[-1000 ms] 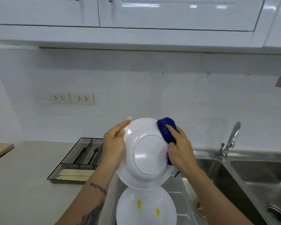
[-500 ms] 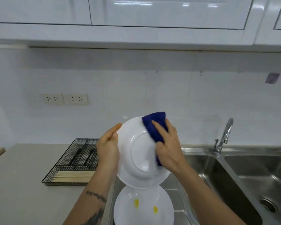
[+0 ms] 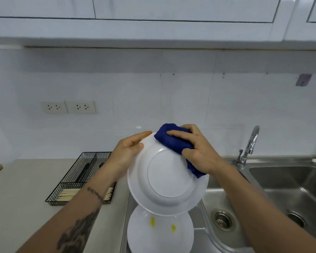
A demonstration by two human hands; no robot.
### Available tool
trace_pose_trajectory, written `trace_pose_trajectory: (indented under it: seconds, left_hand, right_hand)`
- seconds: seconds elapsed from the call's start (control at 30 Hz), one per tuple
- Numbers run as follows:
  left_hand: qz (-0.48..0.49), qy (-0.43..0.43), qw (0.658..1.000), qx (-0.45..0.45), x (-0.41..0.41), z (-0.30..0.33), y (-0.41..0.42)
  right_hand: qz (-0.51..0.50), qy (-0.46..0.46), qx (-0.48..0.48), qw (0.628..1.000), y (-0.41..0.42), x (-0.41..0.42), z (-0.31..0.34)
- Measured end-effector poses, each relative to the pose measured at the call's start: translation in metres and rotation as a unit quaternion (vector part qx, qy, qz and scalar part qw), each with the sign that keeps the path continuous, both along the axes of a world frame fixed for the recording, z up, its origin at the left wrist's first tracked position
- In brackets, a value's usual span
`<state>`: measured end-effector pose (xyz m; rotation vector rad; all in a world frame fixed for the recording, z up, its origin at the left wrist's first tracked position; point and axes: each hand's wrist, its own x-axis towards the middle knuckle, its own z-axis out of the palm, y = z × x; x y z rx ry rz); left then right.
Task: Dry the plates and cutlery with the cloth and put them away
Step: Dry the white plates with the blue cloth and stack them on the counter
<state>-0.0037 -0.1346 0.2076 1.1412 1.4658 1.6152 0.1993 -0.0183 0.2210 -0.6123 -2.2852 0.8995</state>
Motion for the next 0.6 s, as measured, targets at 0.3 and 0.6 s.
trace_pose_trajectory:
  seconds: [0.3,0.6]
  left_hand:
    - [0.168,-0.202,0.958,0.111,0.008,0.004,0.001]
    - [0.227,-0.276,0.928,0.105,0.043,-0.007,0.017]
  right_hand:
    - [-0.145,0.125,-0.08,0.978,-0.011,0.01,-0.055]
    - [-0.2,0.098,0.109,0.969,-0.081,-0.022,-0.084]
